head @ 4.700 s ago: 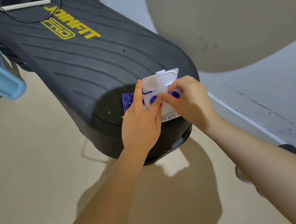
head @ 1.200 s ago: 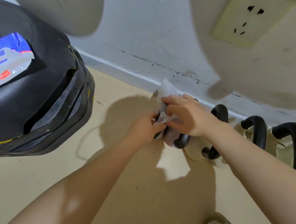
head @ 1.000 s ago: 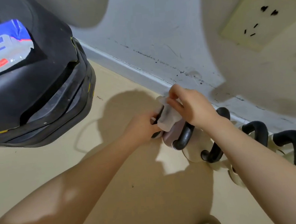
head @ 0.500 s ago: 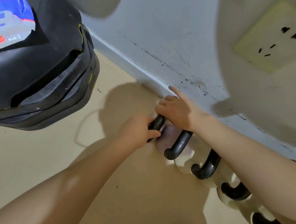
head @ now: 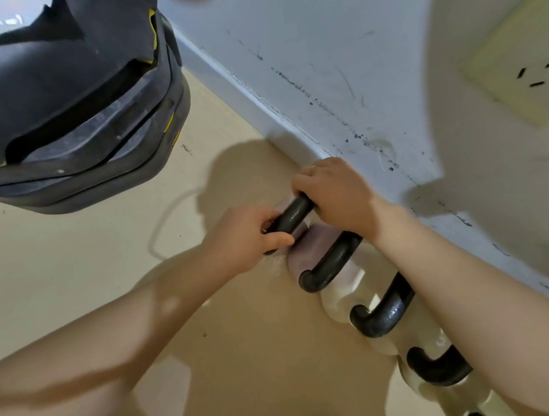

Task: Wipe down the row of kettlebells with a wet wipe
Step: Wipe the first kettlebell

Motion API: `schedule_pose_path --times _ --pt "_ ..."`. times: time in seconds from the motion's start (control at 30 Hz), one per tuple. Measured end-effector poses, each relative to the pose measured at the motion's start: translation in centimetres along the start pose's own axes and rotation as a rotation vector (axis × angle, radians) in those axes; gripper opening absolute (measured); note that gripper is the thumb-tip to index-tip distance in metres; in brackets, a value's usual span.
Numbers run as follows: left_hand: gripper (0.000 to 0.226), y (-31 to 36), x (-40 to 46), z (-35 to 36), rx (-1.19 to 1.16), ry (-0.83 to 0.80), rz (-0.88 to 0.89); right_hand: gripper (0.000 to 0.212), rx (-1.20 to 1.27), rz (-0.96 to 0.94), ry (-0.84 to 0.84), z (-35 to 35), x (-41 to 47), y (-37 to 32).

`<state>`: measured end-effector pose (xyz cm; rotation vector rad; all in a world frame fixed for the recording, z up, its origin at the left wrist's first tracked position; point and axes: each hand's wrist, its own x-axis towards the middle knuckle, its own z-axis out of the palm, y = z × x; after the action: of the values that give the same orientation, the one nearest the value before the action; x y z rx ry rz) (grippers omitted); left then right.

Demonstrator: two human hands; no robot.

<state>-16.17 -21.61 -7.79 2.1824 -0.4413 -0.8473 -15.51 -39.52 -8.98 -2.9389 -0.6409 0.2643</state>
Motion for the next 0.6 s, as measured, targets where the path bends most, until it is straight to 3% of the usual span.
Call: schedule_pose_path --times 0.13,0.2,0.33,0.4,0.47,0.53,0.6 --pt "0.016 -0.3 -0.3 0.8 0.005 0.063 -0.013 0.013 -0.039 -0.188 -0.075 -0.2 -0.2 -1.5" --pt "0.019 -0.4 -0.4 1.0 -0.009 0.080 -0.021 0.017 0.069 -0.123 -0.110 -0.7 0.3 0.8" --pt "0.025 -0.4 -0.3 0.9 -0.007 0.064 -0.030 0.023 0.288 0.141 -0.014 -0.1 0.3 2.2" --pt "0.023 -0.4 -0.3 0.9 0.003 0.054 -0.034 0.022 0.149 0.039 0.038 0.1 -0.1 0.2" --pt "0.021 -0.5 -0.3 0.9 -0.005 0.053 -0.032 0.017 0.010 -0.095 -0.041 -0.3 -0.4 -2.4" --pt "0.023 -0.6 -0.6 1.0 -0.041 0.059 -0.037 0.015 0.021 -0.148 -0.132 -0.5 -0.2 -2.6" --pt "0.026 -0.5 -0.7 1.0 -0.047 0.053 -0.032 0.029 0.083 -0.104 -0.162 -0.7 0.0 -0.5"
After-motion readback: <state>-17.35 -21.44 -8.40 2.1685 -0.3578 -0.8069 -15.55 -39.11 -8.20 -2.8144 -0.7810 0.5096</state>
